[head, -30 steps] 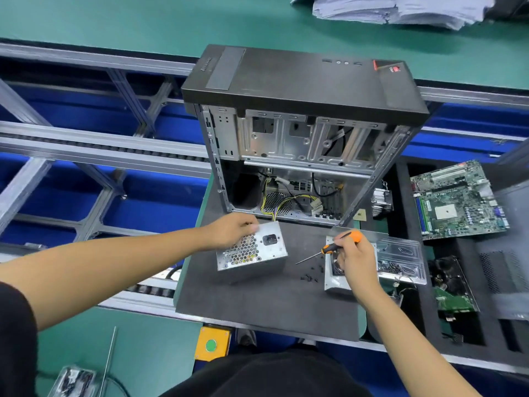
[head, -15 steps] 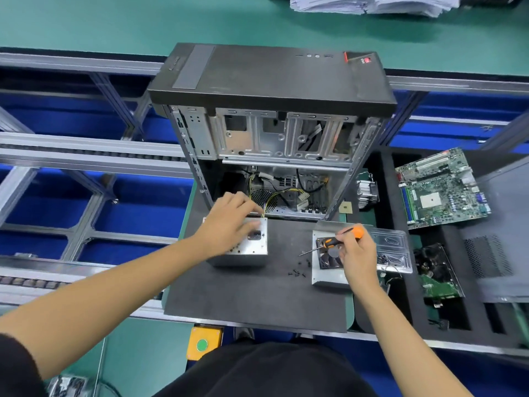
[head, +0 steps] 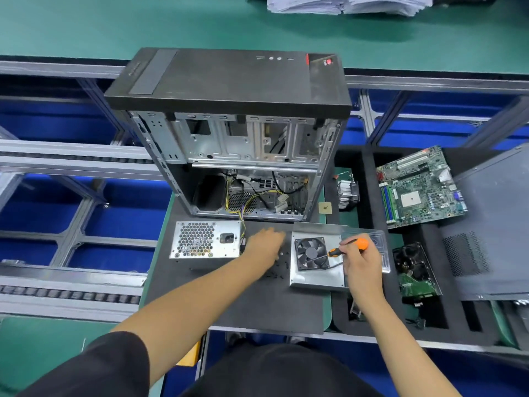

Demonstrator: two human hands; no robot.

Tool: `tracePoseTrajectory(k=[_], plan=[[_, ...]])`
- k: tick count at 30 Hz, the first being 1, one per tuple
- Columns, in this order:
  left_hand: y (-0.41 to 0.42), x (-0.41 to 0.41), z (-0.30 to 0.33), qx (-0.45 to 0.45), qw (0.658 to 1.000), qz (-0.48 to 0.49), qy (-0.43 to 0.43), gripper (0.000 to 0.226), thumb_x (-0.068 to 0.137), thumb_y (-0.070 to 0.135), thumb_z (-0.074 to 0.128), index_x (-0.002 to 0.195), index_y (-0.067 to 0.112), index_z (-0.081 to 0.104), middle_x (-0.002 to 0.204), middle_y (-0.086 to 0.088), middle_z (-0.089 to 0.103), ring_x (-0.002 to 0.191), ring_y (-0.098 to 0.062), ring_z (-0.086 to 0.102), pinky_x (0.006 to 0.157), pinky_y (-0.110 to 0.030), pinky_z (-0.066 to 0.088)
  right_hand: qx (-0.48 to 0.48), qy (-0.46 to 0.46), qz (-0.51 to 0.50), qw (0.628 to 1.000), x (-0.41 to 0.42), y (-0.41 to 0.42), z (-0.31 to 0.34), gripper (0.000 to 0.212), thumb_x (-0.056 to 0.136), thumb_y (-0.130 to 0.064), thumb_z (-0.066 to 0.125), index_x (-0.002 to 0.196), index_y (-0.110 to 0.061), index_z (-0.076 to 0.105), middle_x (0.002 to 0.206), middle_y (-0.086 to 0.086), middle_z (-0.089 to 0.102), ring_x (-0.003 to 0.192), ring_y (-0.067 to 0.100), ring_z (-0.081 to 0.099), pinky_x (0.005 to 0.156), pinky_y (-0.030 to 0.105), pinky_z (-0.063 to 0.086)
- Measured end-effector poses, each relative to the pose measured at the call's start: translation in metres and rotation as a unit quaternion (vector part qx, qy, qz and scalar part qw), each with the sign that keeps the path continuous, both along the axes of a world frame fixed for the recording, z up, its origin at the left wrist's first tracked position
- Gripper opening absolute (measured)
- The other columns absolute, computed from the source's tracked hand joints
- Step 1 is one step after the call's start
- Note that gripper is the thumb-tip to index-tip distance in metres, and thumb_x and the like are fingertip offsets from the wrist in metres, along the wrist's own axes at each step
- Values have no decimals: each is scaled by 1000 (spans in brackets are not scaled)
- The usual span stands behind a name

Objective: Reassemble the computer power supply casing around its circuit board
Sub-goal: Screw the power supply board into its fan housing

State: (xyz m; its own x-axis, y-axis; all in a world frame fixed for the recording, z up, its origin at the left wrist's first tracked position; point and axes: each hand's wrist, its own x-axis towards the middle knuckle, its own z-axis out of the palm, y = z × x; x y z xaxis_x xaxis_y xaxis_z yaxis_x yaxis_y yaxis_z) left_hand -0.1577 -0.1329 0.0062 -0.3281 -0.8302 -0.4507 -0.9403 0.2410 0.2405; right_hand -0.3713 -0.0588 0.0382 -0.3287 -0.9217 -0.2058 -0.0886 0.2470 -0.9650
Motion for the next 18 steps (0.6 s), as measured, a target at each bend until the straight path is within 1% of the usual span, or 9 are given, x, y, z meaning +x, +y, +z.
tracePoseTrajectory(k=[2, 4, 7, 9, 12, 14, 18], plan=[[-1, -1, -10, 26, 996, 54, 69, 27, 89, 5, 70, 113, 15, 61, 117, -4, 56, 108, -26, 61, 85, -35, 47, 5, 0, 6, 1000, -5, 0, -3, 11, 76, -30, 60, 73, -21, 54, 55, -12, 47, 54, 20, 35, 57, 34, 29], [-1, 0, -19, 34, 990, 85, 109, 22, 89, 5, 69, 107, 17, 62, 110, 0, 54, 100, -22, 65, 80, -32, 46, 12, -4, 9, 1000, -8, 0, -5, 9, 77, -27, 59, 73, -20, 55, 56, -10, 46, 55, 20, 35, 58, 34, 29], [0, -1, -28, 42, 985, 100, 135, 23, 85, 10, 77, 103, 18, 64, 108, 0, 55, 100, -19, 61, 88, -37, 49, 17, -2, 9, 1000, -12, 0, -7, 8, 78, -25, 59, 72, -22, 55, 56, -7, 45, 56, 21, 35, 58, 37, 30], [1, -2, -31, 25, 989, 76, 125, 21, 85, 19, 79, 102, 19, 66, 107, -1, 55, 106, -20, 55, 85, -37, 48, 17, 5, 8, 1000, -15, 0, -8, 7, 78, -25, 59, 72, -22, 56, 56, -5, 48, 57, 23, 38, 59, 39, 33], [3, -7, -33, -5, 994, 41, 100, 18, 91, 31, 73, 103, 19, 66, 109, -4, 56, 111, -24, 51, 84, -38, 45, 17, 8, 16, 1000, -16, -1, -9, 8, 80, -23, 59, 73, -23, 56, 56, -4, 47, 56, 22, 38, 57, 41, 33], [4, -10, -35, -18, 996, 24, 85, 20, 94, 33, 69, 105, 18, 65, 111, -6, 56, 113, -26, 50, 86, -40, 45, 12, 7, 21, 1000, -17, -1, -10, 9, 82, -20, 58, 74, -23, 56, 54, -5, 47, 53, 21, 36, 54, 38, 33], [4, -12, -36, -37, 997, 8, 68, 16, 99, 29, 64, 106, 16, 62, 112, -4, 57, 114, -24, 51, 92, -42, 45, 6, -6, 32, 999, -13, -3, -9, 11, 87, -13, 57, 77, -17, 55, 52, -4, 45, 48, 19, 31, 47, 31, 28]])
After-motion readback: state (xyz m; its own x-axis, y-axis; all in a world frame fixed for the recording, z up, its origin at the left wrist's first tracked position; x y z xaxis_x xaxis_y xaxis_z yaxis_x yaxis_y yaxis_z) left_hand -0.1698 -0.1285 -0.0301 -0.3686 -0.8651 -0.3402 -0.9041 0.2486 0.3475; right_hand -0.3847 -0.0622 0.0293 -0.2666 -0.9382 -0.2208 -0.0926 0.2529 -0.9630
